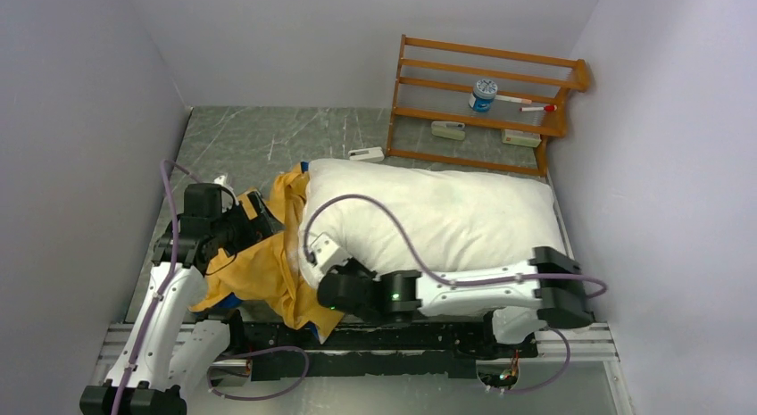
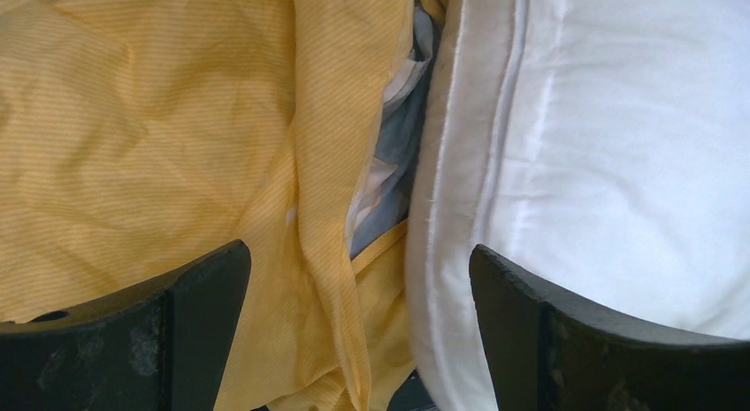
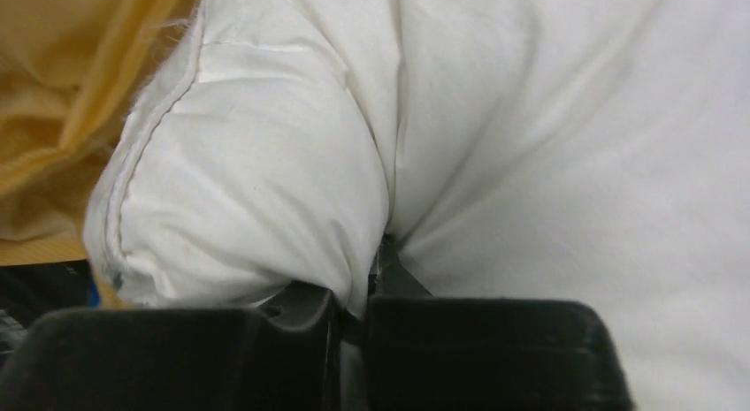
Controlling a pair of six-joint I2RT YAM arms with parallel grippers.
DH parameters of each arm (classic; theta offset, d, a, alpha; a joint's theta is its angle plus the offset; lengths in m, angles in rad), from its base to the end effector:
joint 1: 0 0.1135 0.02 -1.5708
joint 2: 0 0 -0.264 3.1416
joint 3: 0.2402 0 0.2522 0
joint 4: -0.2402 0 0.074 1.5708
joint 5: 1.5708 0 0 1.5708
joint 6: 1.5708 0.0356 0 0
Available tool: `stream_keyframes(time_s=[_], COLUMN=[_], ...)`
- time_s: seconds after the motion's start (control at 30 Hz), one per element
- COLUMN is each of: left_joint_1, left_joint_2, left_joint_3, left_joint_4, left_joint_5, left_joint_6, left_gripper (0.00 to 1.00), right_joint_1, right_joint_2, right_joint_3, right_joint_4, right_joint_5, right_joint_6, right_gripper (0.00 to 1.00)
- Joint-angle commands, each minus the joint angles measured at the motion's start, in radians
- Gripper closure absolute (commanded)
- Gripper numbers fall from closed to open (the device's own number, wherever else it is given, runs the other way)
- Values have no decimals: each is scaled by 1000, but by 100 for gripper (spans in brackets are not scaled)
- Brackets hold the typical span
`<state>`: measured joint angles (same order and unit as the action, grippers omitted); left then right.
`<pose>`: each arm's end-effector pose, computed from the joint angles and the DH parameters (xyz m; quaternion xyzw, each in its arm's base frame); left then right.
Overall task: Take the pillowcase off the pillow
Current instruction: Move the pillowcase to the center of the board.
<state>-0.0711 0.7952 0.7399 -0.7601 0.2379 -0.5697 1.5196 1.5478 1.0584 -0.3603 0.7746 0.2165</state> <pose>0.1565 -0.0196 0.2693 -0.1853 0.9052 -0.2200 0.3128 0.0414 0.3223 0.2405 -0.4194 0.7697 0.0208 0.4808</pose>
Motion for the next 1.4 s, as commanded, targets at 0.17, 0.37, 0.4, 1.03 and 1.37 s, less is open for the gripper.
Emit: stream_keyframes(time_s=[0.17,0.37,0.4,1.03,1.37], left_joint_1=[-7,-213,-286,-791,-828], left_joint_2=[52,162,175,535,434], left_joint_3=[5,58,72,-116,-84], left_joint_4=[22,2,-2,325,136], left_joint_5=[133,-40,-108,-369,-621], left_joint_6=[102,106,83,-164,-331], left_gripper=[3,4,4,4,95], right_joint_1=[-156,-323,-335,-400,-404], right_joint_2=[-467,-569,-571,-569,-574], right_joint_3=[-151,-121,-113,-88,-97], right_joint_4=[97,-28,-34,-108,-135], right_joint_5=[-25,-94,-99,-130,-140], right_joint_6=[258,400,409,526,547], right_gripper=[100,100,100,100,100])
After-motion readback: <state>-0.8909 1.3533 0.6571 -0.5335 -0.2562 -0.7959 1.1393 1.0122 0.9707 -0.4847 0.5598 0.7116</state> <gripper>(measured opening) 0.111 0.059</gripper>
